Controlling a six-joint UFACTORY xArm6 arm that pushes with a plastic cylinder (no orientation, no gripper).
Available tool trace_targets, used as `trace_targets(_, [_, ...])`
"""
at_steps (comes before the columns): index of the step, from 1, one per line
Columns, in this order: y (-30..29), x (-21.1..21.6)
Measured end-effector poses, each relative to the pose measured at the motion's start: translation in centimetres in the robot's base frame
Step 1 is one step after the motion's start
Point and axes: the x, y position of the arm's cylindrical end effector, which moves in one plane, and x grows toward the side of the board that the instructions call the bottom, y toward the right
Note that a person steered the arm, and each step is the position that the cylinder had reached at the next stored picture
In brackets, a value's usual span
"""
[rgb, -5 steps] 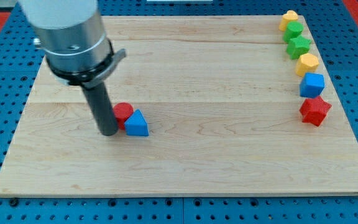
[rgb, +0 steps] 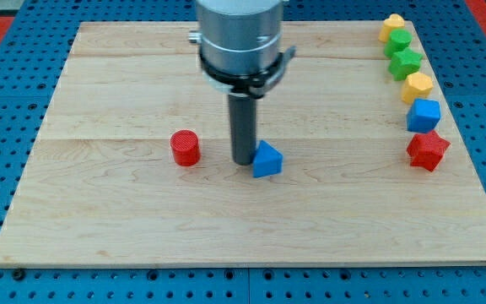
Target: Move the triangle below the red star
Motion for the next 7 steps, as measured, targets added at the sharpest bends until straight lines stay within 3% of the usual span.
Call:
trace_targets(2, [7.3, 0.0])
trace_targets(7, [10.2, 6.7])
